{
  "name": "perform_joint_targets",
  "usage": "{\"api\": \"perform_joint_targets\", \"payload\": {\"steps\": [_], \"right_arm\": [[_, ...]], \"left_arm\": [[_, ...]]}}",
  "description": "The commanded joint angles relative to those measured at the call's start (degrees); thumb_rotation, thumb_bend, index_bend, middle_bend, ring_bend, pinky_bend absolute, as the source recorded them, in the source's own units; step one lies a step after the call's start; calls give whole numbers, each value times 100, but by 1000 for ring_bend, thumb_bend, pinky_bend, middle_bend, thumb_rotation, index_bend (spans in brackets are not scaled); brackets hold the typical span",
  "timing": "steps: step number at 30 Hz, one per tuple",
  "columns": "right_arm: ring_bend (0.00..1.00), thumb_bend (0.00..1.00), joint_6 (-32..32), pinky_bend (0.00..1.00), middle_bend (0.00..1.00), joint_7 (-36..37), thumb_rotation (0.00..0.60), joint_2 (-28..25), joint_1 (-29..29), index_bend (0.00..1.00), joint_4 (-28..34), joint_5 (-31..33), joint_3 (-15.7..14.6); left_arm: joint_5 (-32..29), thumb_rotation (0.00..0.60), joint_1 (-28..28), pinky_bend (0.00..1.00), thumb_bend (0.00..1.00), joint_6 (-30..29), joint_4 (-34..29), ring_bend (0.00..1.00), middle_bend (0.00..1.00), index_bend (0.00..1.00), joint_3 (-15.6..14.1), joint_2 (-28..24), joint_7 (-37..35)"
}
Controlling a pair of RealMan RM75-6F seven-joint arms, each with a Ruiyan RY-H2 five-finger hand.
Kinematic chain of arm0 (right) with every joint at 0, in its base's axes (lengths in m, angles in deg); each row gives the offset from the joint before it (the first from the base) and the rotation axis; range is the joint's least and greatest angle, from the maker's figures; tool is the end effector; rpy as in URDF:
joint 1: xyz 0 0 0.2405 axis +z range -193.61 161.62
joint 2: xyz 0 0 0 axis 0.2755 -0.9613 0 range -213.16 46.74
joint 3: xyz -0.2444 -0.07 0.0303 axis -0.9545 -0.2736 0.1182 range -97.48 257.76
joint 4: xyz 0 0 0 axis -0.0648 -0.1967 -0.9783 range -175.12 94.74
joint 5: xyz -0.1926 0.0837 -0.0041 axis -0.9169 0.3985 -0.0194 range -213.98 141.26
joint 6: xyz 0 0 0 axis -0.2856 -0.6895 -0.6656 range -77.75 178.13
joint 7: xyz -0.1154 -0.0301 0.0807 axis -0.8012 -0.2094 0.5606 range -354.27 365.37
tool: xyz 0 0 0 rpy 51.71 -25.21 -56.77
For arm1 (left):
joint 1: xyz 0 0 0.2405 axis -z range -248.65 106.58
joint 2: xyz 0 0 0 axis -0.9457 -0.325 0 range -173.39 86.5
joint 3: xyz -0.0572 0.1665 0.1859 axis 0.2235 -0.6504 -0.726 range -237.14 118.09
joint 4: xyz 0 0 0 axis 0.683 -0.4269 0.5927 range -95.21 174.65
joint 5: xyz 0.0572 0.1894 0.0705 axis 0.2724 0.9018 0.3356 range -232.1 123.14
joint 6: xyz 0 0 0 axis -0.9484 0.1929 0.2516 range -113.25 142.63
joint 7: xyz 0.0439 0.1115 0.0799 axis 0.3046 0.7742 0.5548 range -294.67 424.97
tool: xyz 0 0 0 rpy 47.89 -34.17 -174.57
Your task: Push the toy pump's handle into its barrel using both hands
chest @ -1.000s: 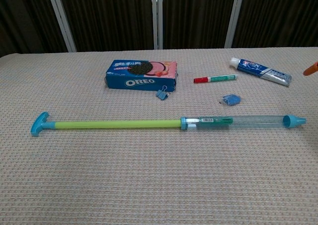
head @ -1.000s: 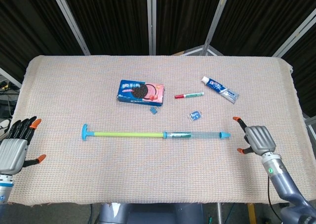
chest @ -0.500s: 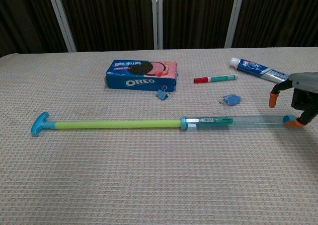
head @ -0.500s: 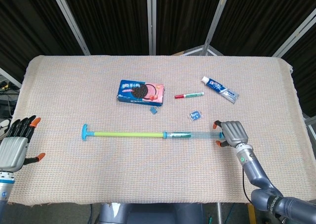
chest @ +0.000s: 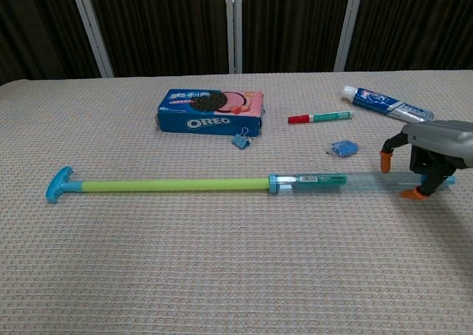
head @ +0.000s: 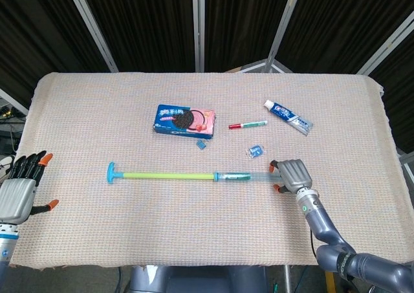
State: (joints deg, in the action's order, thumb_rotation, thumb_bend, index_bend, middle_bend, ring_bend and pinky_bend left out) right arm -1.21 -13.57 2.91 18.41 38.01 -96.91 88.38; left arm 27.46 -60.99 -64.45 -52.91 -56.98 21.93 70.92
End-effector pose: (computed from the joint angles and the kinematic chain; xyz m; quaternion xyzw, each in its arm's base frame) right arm -0.2430 -0.3329 0.0009 0.7172 -0.4274 0.2740 0.4774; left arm -0.3059 0.2070 0.1406 -0.6273 -0.3852 -0.3504 0.5791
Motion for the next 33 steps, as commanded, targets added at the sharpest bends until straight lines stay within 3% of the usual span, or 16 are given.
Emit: {"api": "perform_joint_targets", "payload": {"steps": [1,11,16,25,26,28,30,33], "right_arm": [[1000,189,-41,1000,1000,-18,600,79,21,434,-81,-33,-13],[1000,197,-92,1000,1000,113,600,343,82,473,-423,-142,0],[1000,215,-44,1000,1000,202,600,399,93,556,-544,-165,-7],[1000,352,-75,1000,1000,251,600,316,73,610,-397,-168,14],[1000,365,-82,1000,1000,234,600,306,72,613,-371,-152,19],[1000,379,-97,1000,1000,187,600,285,72,618,-323,-123,24],[1000,392,-113,1000,1000,132,600,261,69,621,-268,-82,28],[1000,404,-131,1000,1000,62,600,239,65,622,-209,-18,31]], "left_arm": [[-2,600,0,0,0,9,14,0,0,0,-5,5,9],[-54,600,21,0,0,84,66,0,0,0,1,50,53],[-88,600,48,0,0,168,98,0,0,0,-9,83,90],[-220,600,262,4,0,423,242,2,5,0,101,320,349],[-244,600,308,49,0,476,259,44,55,0,128,362,363],[-269,600,421,240,0,610,297,225,244,0,182,439,325],[-211,600,592,562,1,792,409,502,507,4,229,549,217],[-161,600,910,858,46,1191,635,719,729,86,279,736,145]]}}
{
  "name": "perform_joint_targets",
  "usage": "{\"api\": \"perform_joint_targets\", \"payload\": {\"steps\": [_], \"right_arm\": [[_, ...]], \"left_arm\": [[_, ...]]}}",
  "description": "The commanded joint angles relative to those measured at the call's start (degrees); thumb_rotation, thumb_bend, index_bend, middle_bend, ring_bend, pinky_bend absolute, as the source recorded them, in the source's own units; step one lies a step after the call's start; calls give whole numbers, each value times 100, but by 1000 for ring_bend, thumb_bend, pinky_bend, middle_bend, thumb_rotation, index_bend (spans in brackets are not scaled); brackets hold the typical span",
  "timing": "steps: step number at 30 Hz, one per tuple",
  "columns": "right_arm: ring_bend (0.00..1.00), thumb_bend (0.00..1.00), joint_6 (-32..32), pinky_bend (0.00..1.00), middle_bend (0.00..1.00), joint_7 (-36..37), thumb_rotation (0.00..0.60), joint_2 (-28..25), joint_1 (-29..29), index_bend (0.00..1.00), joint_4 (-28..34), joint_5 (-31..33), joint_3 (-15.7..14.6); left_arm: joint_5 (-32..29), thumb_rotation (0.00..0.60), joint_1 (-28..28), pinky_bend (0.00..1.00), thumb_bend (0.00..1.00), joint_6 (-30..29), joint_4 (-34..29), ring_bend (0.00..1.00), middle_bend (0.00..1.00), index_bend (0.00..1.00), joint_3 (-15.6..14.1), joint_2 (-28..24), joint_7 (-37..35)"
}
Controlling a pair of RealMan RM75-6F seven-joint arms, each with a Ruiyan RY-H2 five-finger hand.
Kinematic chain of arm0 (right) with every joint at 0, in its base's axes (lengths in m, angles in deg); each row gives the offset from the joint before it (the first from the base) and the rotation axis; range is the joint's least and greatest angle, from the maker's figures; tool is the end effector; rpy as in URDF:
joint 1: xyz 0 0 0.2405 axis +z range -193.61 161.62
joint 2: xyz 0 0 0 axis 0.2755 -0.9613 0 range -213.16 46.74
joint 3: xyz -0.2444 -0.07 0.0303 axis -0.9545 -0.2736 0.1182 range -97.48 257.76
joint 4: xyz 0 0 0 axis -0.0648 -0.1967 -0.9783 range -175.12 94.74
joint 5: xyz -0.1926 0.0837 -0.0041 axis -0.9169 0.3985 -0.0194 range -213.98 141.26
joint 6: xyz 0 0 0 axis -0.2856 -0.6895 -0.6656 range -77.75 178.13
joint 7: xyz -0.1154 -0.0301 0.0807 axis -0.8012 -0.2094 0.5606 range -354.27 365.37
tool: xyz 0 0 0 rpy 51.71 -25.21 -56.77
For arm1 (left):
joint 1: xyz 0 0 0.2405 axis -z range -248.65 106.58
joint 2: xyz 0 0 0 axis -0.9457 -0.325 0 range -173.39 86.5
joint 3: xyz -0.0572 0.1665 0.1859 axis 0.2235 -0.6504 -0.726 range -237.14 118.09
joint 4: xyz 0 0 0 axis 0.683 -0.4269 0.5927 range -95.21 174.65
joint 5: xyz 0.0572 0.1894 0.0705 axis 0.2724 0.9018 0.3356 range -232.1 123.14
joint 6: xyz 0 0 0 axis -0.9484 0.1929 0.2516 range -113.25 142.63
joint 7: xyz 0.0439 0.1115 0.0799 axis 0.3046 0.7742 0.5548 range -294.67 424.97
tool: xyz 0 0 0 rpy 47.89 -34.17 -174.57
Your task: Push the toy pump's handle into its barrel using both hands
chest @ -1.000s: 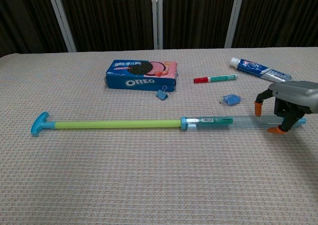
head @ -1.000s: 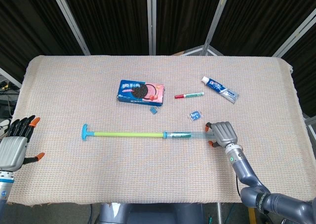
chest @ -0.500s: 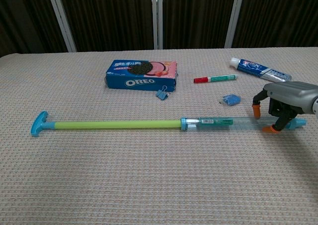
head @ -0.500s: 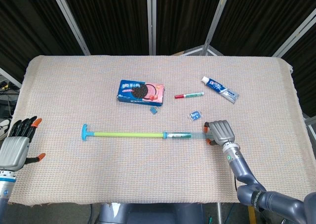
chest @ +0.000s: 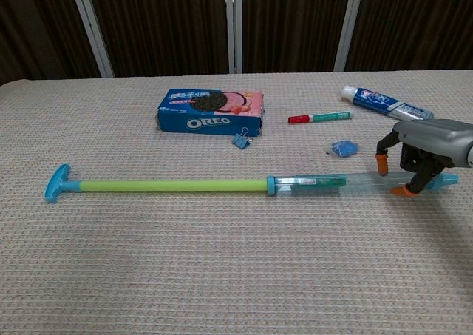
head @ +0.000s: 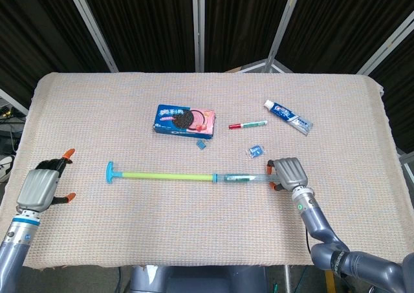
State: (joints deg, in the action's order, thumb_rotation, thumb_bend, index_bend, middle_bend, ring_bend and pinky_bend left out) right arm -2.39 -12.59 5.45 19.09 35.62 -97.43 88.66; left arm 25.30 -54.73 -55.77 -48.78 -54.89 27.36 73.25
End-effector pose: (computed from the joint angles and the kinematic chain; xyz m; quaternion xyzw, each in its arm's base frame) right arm -0.2377 -0.3376 -0.0076 0.7116 -0.4251 0.2885 0.4792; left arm -0.2944 0.2465 0.1026 -0.6644 -0.3869 -0.3371 0.5434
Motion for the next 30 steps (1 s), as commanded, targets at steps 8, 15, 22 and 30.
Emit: {"api": "perform_joint_targets", "payload": {"steps": [8,15,22,30], "right_arm": [[1000,422,-9,1000,1000,-124,600,-53,-8,624,125,148,-3],[1000,437,-39,1000,1000,-173,600,-106,-17,628,225,206,-8],[1000,441,-68,1000,1000,-230,600,-122,10,628,315,241,3],[1000,446,-106,1000,1000,-258,600,-112,26,628,348,231,-7]], "left_arm": [[-130,600,766,1000,243,1033,578,866,911,288,148,546,-58],[-483,600,1168,1000,334,1636,1022,872,917,379,240,1015,-17],[-719,600,1344,1000,335,1884,1401,872,916,386,234,1340,-22],[-711,600,1420,1000,364,1955,1723,872,916,388,166,1562,-234]]}}
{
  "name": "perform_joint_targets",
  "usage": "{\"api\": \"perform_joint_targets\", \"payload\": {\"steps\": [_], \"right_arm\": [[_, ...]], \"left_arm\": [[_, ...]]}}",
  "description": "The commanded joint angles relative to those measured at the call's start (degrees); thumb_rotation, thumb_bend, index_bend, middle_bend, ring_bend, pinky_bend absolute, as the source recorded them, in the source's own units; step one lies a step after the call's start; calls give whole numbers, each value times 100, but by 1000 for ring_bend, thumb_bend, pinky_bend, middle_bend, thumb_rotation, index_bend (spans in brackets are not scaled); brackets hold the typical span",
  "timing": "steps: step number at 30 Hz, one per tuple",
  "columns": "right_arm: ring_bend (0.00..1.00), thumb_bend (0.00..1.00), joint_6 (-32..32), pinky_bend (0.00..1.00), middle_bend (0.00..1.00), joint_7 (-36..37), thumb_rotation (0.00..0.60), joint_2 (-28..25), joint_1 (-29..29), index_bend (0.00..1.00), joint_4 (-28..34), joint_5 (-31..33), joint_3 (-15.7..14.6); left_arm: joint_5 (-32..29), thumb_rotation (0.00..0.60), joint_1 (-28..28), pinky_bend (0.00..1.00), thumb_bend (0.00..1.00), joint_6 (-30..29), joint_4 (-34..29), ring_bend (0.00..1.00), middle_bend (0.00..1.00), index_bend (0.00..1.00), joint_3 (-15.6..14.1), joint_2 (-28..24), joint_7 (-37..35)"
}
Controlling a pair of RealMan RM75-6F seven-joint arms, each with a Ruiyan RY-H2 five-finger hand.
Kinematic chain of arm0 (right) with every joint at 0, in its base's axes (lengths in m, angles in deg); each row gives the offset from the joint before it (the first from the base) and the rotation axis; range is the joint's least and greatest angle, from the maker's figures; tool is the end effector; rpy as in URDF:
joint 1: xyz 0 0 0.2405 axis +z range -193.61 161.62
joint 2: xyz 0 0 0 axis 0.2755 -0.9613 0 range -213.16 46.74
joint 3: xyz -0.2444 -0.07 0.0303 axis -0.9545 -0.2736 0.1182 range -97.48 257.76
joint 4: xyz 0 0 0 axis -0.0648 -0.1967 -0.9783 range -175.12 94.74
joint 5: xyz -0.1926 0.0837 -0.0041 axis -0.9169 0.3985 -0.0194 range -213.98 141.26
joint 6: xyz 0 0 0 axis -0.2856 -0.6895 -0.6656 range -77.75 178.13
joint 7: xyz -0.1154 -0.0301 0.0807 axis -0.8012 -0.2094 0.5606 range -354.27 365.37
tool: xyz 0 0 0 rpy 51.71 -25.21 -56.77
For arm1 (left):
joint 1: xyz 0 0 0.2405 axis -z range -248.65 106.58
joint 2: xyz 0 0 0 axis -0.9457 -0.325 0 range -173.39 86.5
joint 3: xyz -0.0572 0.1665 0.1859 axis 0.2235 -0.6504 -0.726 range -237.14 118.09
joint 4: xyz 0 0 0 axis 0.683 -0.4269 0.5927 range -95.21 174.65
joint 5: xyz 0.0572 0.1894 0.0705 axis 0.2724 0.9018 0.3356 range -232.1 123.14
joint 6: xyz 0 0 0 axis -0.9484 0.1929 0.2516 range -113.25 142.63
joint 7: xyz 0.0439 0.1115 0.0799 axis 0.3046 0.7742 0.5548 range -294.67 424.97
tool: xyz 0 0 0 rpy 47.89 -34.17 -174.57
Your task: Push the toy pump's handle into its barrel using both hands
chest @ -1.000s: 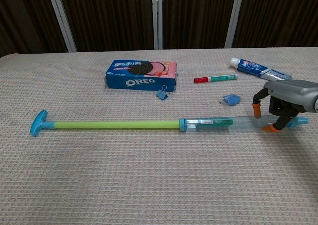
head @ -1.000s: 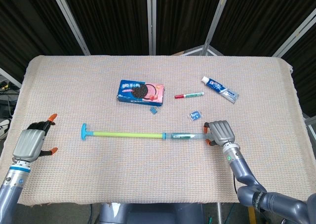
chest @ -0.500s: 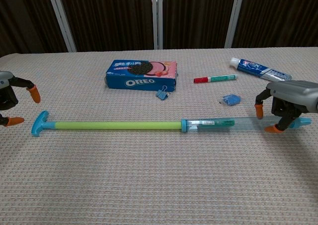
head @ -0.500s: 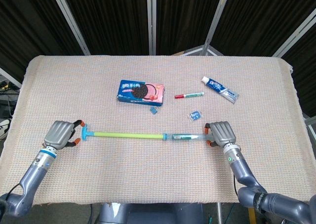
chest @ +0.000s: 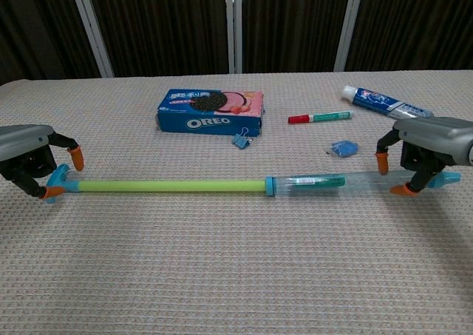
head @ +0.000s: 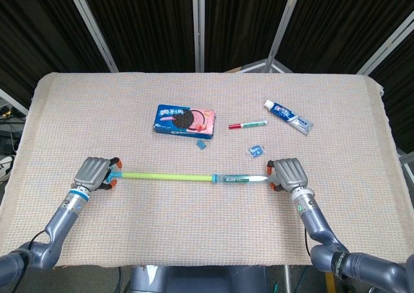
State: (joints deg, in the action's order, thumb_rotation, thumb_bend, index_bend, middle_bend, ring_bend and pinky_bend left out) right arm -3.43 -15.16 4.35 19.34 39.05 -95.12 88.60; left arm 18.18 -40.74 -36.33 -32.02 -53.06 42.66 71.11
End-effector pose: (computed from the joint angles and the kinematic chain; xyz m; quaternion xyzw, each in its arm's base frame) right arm -0.2304 -0.3338 -0.0049 0.7104 -0.4279 0.2874 0.4792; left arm -0.2751 0.3196 0.0058 -0.7188 -0.4332 -0.2892 0.4605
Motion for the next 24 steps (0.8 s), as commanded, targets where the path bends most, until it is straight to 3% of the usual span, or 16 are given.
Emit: {"api": "perform_joint_targets", "payload": {"steps": [1,20,24], "right_arm": [[1000,446,-3,1000,1000,3,600,-8,1,628,14,1,-3],[1000,448,-54,1000,1000,86,600,-111,-32,637,51,-30,-21],[1000,450,-55,1000,1000,113,600,-122,-37,637,53,-47,-27]], "left_arm": [[-9,600,34,1000,365,21,91,872,916,389,-27,50,-1],[-200,600,153,1000,399,135,402,872,916,458,-90,348,111],[-227,600,164,1000,420,123,416,872,916,511,-85,379,118]]}}
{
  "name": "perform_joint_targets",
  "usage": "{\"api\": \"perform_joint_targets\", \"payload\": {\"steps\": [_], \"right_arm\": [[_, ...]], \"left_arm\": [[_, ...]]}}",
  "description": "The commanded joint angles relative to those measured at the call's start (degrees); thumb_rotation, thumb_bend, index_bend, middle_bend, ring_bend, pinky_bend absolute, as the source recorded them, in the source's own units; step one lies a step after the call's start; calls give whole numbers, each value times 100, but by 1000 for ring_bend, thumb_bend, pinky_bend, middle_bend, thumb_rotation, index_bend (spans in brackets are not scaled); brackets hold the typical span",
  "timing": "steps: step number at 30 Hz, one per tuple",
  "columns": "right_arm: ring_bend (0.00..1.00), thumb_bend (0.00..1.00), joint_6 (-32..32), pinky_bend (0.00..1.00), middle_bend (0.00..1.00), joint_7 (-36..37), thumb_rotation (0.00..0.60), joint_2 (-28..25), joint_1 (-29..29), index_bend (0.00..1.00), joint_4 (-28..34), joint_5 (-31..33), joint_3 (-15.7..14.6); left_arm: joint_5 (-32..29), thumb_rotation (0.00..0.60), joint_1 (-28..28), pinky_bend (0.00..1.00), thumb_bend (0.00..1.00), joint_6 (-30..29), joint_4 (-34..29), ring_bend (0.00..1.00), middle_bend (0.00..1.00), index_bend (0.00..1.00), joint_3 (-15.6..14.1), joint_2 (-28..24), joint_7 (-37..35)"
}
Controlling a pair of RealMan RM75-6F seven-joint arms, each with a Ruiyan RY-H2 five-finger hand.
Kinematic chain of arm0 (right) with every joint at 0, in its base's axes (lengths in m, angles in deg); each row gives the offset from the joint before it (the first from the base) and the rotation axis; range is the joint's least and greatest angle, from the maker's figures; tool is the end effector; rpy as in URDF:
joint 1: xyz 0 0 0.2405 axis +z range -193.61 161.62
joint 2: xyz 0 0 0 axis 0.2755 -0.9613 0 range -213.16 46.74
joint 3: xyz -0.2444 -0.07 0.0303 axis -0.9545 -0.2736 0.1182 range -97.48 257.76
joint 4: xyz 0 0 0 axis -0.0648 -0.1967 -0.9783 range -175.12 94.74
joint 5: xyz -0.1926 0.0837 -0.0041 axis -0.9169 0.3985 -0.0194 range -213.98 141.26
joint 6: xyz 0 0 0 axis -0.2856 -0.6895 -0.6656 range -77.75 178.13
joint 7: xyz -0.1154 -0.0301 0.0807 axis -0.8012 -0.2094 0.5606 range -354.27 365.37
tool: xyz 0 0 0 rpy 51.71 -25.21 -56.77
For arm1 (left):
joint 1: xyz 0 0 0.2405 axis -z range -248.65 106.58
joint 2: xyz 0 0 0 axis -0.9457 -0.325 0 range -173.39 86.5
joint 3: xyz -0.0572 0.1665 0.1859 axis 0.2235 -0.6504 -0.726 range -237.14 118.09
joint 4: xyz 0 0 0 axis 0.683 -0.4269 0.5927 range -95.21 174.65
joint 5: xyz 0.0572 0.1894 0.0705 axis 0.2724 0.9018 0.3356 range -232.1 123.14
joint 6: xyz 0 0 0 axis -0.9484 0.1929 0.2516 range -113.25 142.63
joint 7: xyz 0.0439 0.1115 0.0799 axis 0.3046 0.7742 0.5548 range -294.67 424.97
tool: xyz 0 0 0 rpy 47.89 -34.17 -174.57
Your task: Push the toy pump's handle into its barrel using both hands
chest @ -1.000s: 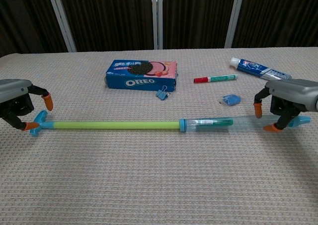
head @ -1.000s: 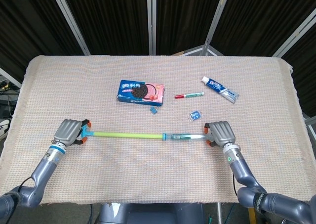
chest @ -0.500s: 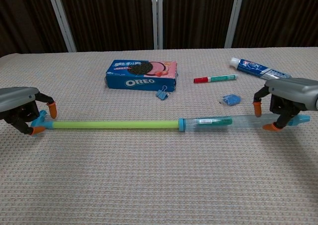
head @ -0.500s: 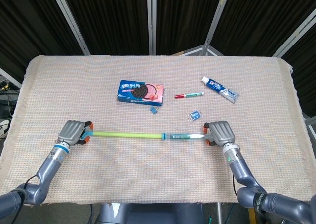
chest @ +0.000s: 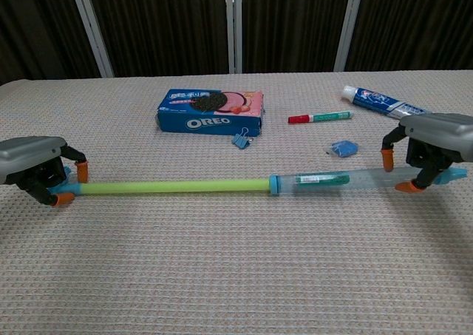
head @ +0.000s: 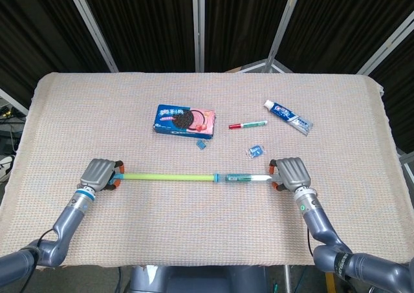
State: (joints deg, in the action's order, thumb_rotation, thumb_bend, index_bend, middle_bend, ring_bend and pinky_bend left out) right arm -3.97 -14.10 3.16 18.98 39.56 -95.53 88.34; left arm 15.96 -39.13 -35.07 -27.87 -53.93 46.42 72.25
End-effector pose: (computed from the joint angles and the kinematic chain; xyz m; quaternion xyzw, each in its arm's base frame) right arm -0.2343 -0.3335 0.0024 0.7062 -0.4285 0.2902 0.4832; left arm -0.2766 0.3243 -0.0133 -0.7234 -0.4357 -0.2731 0.4608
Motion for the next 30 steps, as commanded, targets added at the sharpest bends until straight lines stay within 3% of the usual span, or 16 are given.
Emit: {"api": "perform_joint_targets", "payload": {"steps": [1,9,30], "right_arm": [[1000,452,-6,1000,1000,18,600,-7,-2,638,6,-13,1],[1000,459,-28,1000,1000,-5,600,-37,15,640,74,-38,12],[1000,484,-77,1000,1000,-476,600,235,338,655,468,312,202]], "left_arm": [[-15,600,4,1000,427,-14,-1,872,916,529,6,8,8],[-41,600,-5,1000,457,-139,-106,872,916,675,54,-29,0],[-663,600,304,1000,459,-190,-751,872,916,722,378,183,685]]}}
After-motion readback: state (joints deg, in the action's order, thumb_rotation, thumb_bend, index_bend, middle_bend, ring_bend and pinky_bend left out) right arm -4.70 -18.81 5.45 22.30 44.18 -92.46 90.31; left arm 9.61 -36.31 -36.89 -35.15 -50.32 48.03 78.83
